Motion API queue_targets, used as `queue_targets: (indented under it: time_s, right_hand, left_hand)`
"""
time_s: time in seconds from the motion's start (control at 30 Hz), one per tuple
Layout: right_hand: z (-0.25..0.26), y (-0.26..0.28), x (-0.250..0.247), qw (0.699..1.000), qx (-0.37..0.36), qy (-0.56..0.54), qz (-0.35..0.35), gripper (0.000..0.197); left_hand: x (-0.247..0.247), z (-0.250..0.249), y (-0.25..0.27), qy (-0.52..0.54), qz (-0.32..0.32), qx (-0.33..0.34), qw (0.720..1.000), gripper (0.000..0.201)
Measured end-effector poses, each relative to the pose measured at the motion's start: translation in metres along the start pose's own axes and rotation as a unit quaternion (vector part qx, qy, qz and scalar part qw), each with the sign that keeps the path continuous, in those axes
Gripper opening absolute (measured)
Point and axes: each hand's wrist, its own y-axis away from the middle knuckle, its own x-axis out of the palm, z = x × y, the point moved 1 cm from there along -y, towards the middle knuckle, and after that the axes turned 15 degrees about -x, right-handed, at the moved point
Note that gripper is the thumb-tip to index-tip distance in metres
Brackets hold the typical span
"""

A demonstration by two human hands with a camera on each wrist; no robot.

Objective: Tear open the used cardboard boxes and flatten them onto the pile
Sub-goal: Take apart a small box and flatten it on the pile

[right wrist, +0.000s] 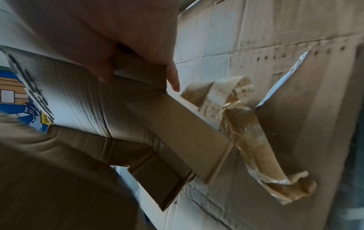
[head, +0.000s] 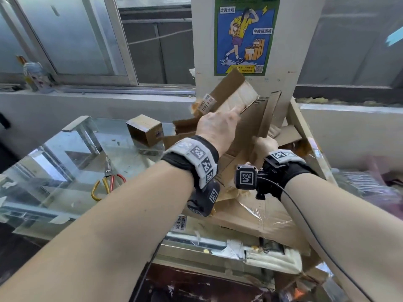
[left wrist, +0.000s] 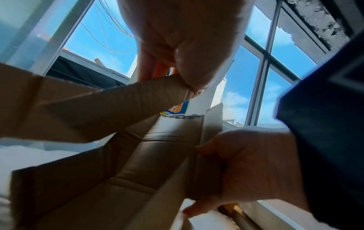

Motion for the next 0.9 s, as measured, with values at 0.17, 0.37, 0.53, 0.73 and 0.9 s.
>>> queue_targets:
  time_s: [0.17,0.37,0.53,0.73,0.9]
  right_hand:
    - [0.007,0.009,0.006,0.99,-0.015,-0.138,0.0,0.017]
    - [0.012,0.019,0.001,0.971,-0.019,-0.222,0.082,0.017]
    - [0.016,0.021,0.001,0.973,-0.056,-0.204,0.087,0.016]
    - [0.014,0.02,-0.002,0.968,-0.053,-0.23,0.087,0.009]
    - [0.019,0.021,0.004,0.979,-0.069,-0.176,0.073,0.036]
  left_hand:
    - [0.002,-0.013,-0.001,0.076,0.063,-0.062,0.993,0.038]
    - [-0.001,-0.005,-0.014,0.346,0.195,-0.227,0.889,0.044]
    - [0.006,0.01,-0.001,0.466,0.325,-0.272,0.776,0.033]
    - [0.016,0.016,0.011,0.423,0.417,-0.195,0.78,0.06]
    - [0.018,0.014,0.015,0.494,0.43,-0.195,0.73,0.057]
